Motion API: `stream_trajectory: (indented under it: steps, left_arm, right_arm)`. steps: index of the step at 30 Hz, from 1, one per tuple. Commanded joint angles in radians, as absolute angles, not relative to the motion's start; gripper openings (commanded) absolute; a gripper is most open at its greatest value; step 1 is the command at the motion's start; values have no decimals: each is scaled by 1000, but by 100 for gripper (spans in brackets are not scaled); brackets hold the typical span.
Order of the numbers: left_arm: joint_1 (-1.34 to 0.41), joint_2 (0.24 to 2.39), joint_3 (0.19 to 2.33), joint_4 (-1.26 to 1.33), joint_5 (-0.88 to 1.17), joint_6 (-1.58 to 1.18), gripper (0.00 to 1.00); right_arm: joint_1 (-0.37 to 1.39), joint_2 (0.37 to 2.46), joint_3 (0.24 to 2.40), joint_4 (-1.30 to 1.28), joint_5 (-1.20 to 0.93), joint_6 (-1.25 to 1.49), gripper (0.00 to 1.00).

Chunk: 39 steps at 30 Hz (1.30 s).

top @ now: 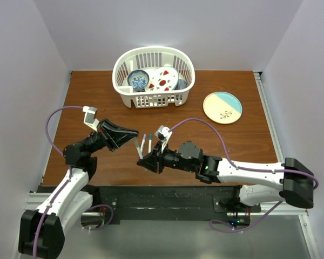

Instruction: Insert the pens into the pen caps

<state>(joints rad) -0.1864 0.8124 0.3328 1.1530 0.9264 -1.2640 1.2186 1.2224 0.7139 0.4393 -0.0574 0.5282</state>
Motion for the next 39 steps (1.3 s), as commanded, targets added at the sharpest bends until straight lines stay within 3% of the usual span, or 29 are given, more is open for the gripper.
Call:
stream_trajectory:
  steps: [1, 6, 15, 35, 39]
  left_arm:
    - [-199, 808, 241, 1184, 940, -1262, 0]
    - [-251, 862, 187, 1198, 936, -1264, 0]
    - [-501, 988, 121, 1258, 865, -1203, 0]
    - [-623, 1052, 101, 1146, 766, -1046, 0]
    - [-621, 1042, 196, 1012, 724, -1013, 0]
  right_arm:
    - [1220, 1210, 825, 486, -2, 471, 0]
    - [1169, 1232, 922, 454, -2, 394, 0]
    - [1040, 1252, 1054, 410, -44, 331, 0]
    - [865, 1128, 1045, 448, -20, 356, 0]
    - [865, 1117, 999, 388, -93, 394, 0]
